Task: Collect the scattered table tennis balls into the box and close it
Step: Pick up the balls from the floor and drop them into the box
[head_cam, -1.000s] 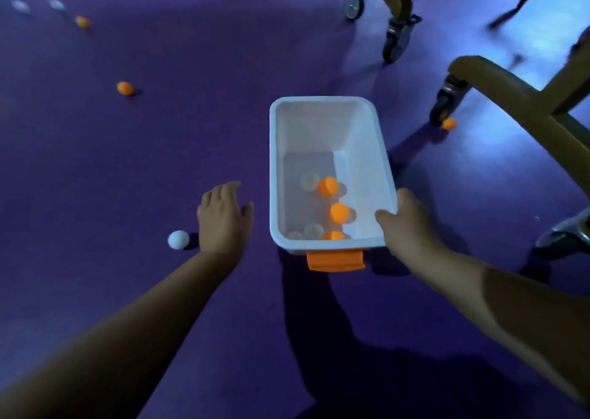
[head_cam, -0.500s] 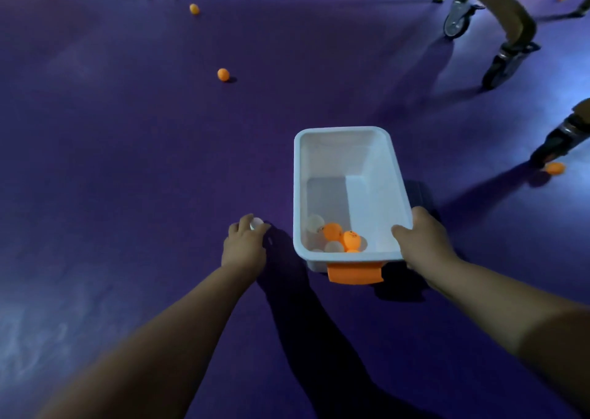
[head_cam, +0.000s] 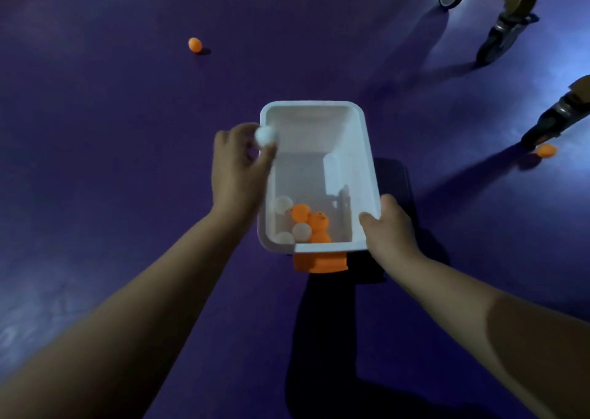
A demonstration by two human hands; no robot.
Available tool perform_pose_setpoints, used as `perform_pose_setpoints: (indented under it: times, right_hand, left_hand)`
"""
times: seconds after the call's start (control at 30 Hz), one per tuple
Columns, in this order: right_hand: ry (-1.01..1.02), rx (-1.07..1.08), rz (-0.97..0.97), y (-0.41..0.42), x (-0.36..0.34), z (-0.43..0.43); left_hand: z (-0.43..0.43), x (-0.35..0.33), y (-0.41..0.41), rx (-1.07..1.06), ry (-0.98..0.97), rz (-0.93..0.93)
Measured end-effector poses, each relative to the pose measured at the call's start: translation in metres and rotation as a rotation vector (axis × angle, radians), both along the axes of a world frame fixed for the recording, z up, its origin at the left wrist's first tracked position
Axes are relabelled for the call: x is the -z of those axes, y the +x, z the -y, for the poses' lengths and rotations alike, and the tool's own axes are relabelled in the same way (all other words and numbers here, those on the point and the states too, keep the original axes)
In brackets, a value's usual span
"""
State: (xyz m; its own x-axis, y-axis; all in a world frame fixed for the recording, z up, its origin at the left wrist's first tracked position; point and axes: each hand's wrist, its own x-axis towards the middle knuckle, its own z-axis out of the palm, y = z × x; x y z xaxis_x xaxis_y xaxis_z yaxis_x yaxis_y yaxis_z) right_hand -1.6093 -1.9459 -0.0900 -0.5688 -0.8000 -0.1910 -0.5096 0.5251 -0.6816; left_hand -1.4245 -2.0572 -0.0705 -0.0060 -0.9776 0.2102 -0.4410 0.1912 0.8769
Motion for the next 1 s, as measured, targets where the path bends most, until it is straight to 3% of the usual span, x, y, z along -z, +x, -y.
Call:
perform_pose_setpoints:
  times: [0.1, 0.23, 0.37, 0.47, 0.83, 1.0]
  right_hand:
    - [-0.012, 0.027, 0.011, -0.002, 0.000, 0.010]
    - [-0.020, 0.112, 0.050, -0.001, -0.003, 0.012]
    - [-0.003, 0.156, 0.072, -0.003, -0.025, -0.002]
    - [0.030, 0.149, 0.035, -0.007, -0.064, -0.015]
    - [0.185, 0.189, 0.076, 0.014, -0.280, -0.019]
    - [0.233, 0.199, 0.048, -0.001, -0.343, 0.002]
  left_hand:
    - [-0.005, -0.005, -0.017, 0.065, 0.079, 0.210]
    - [-0.017, -0.002, -0.019, -0.126, 0.273, 0.452]
    - [-0.039, -0.020, -0.018, -0.080, 0.443, 0.315]
    - [-0.051, -0.058, -0.022, 0.004, 0.511, 0.321]
    - [-0.040, -0.262, -0.010, 0.080, 0.502, 0.427]
    - [-0.013, -0.325, -0.026, 0.067, 0.565, 0.419]
